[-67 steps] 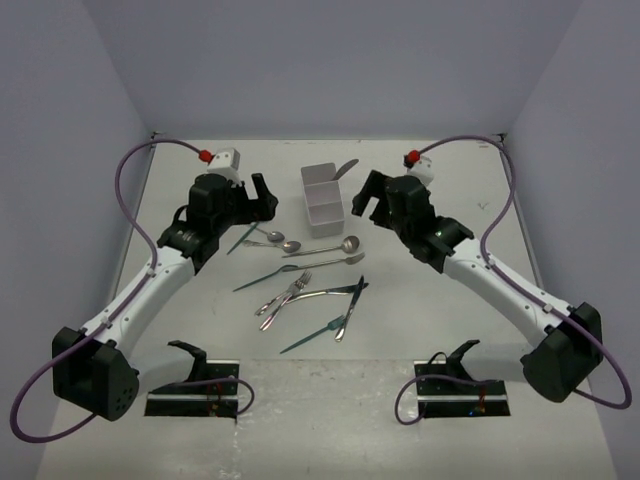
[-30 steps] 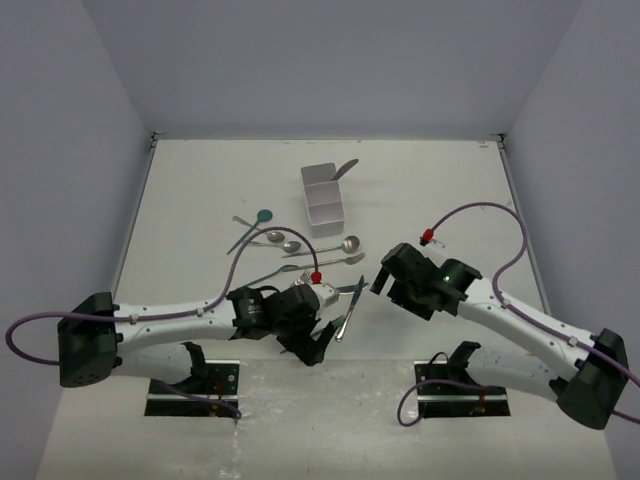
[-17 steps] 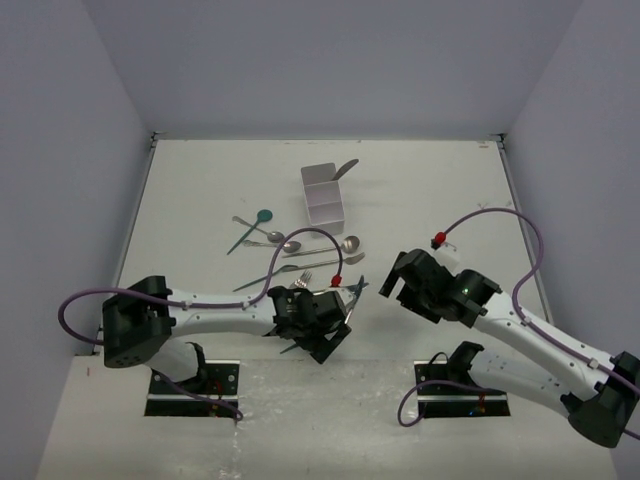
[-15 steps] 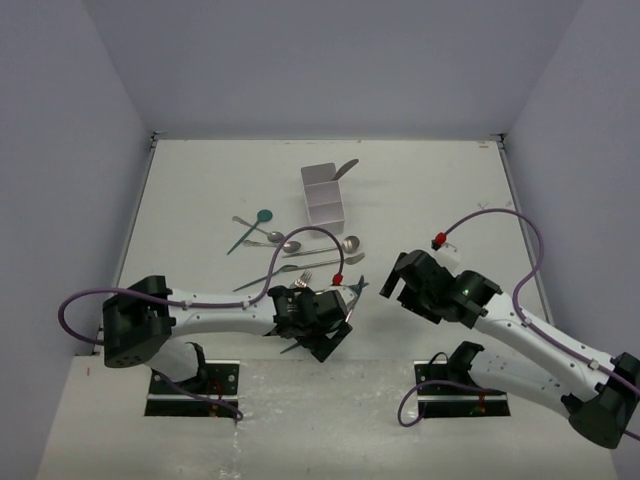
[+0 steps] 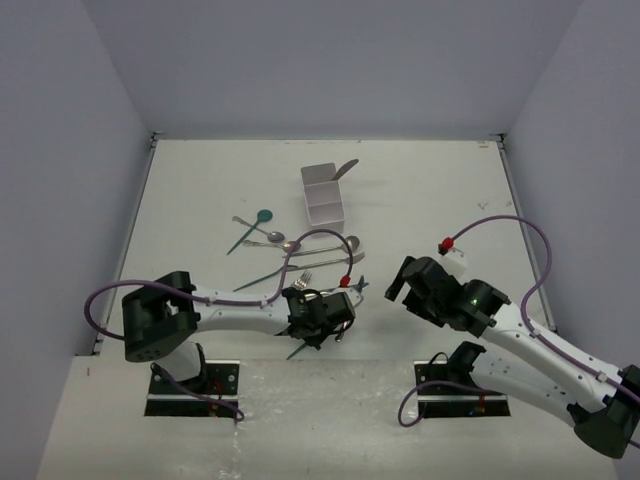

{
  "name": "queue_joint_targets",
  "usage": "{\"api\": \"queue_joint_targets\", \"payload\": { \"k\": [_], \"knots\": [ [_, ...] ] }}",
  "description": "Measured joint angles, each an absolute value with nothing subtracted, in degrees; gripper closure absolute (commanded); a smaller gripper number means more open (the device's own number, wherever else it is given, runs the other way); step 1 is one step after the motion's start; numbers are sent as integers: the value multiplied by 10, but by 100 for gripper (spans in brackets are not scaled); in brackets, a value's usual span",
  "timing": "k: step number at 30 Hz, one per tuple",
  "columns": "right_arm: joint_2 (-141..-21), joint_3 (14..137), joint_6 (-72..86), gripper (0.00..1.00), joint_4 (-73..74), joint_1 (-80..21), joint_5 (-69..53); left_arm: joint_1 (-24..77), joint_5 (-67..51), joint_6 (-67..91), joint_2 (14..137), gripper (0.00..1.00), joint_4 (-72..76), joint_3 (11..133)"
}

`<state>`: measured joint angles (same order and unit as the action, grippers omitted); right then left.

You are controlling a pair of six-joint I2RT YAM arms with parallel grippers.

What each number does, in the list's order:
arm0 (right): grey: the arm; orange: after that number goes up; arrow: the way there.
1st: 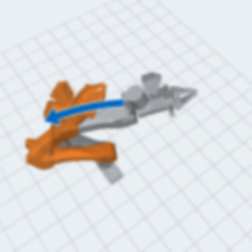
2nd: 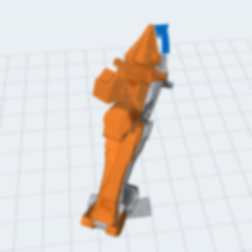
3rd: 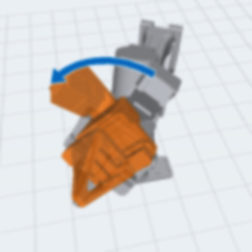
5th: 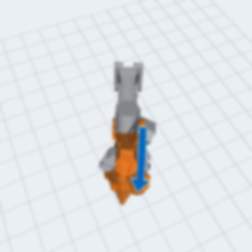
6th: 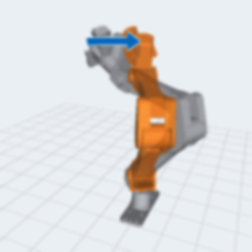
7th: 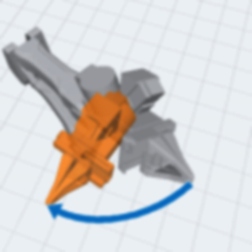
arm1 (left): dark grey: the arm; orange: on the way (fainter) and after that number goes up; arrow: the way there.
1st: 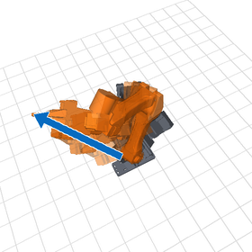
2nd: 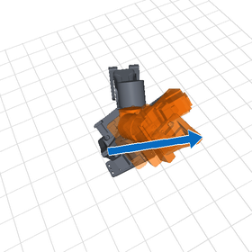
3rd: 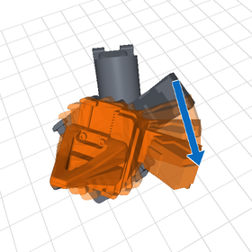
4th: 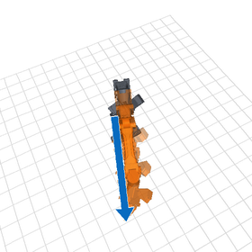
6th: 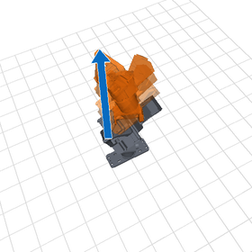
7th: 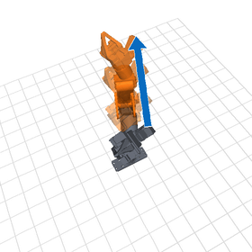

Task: Sort the eating utensils into containers

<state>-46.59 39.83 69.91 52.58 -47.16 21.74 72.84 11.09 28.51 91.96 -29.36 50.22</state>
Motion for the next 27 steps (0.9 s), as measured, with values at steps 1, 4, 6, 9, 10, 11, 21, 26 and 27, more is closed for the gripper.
{"api": "queue_joint_targets", "payload": {
  "k": [1, 4, 6, 9, 10, 11, 21, 26, 27],
  "knots": [
    [-466, 398, 699, 1, 524, -472, 219, 728, 116, 283, 921, 100, -294, 504],
    [-466, 398, 697, 1, 517, -472, 227, 728, 130, 278, 927, 100, -299, 513],
    [-473, 401, 693, 1, 516, -472, 235, 728, 146, 278, 927, 100, -311, 526],
    [-497, 420, 677, 1, 513, -461, 246, 724, 181, 279, 921, 100, -333, 564],
    [-508, 429, 670, 1, 508, -451, 247, 719, 188, 279, 914, 100, -336, 577],
    [-520, 439, 658, 1, 498, -434, 246, 710, 191, 279, 905, 100, -340, 590],
    [-540, 448, 516, 1, 325, -305, 209, 542, 311, 178, 803, 100, -137, 672],
    [-540, 445, 471, 1, 252, -233, 148, 471, 257, 34, 826, 100, 75, 683],
    [-540, 445, 465, 1, 241, -227, 138, 456, 240, 14, 841, 100, 105, 693]
  ]
}}
